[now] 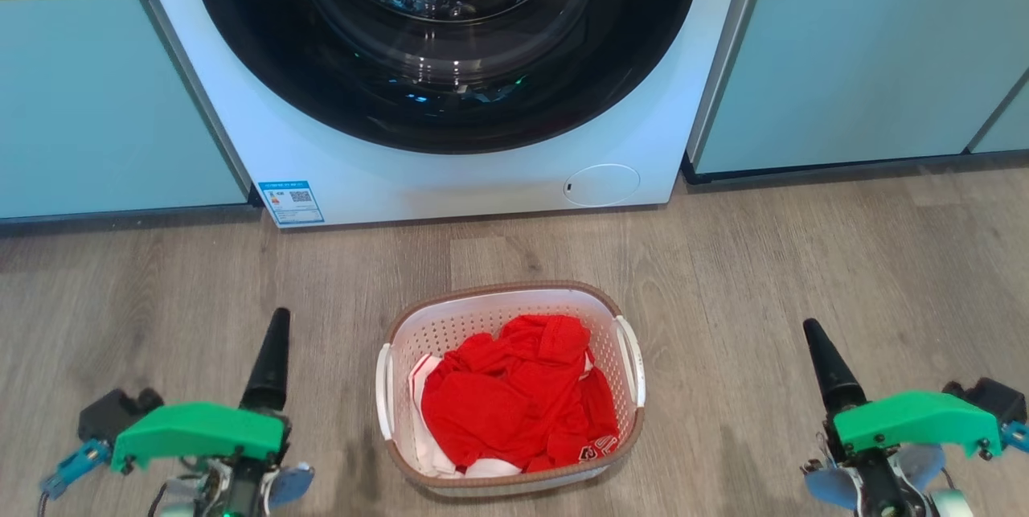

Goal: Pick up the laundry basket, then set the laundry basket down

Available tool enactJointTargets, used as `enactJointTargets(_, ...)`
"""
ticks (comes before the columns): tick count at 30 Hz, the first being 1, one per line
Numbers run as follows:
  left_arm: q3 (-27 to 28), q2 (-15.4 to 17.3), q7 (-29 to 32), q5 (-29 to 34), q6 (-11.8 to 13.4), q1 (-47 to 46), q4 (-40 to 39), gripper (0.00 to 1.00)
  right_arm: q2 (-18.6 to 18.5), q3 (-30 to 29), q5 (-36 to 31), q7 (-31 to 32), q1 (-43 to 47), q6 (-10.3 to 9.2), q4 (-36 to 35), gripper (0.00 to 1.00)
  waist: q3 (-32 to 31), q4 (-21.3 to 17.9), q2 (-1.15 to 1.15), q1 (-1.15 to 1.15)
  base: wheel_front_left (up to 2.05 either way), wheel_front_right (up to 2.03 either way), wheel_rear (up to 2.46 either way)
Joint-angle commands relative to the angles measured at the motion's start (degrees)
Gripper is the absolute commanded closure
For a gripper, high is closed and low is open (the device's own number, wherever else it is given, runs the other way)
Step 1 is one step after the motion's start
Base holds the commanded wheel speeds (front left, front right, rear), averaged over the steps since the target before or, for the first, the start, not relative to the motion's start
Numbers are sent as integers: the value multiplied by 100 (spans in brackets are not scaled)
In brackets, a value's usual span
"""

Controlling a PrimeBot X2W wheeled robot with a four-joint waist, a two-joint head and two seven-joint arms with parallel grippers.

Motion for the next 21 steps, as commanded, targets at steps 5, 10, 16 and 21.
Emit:
enactJointTargets(5,-83,65,-151,695,86,-277,-345,0,-57,147,-548,-154,-285,13,-313,0,7,-10,0,0,0,0,0)
enactJointTargets(10,-182,80,-235,1185,201,-247,-412,0,-60,249,-964,-238,-290,14,-333,0,17,-28,0,0,0,0,0)
enactJointTargets(16,-276,141,-336,1654,356,-195,-489,0,-64,366,-1439,-339,-302,16,-366,0,24,-44,0,0,0,0,0)
enactJointTargets(21,-365,208,-437,2085,509,-140,-583,0,-69,461,-1865,-440,-296,17,-433,0,26,-44,0,0,0,0,0)
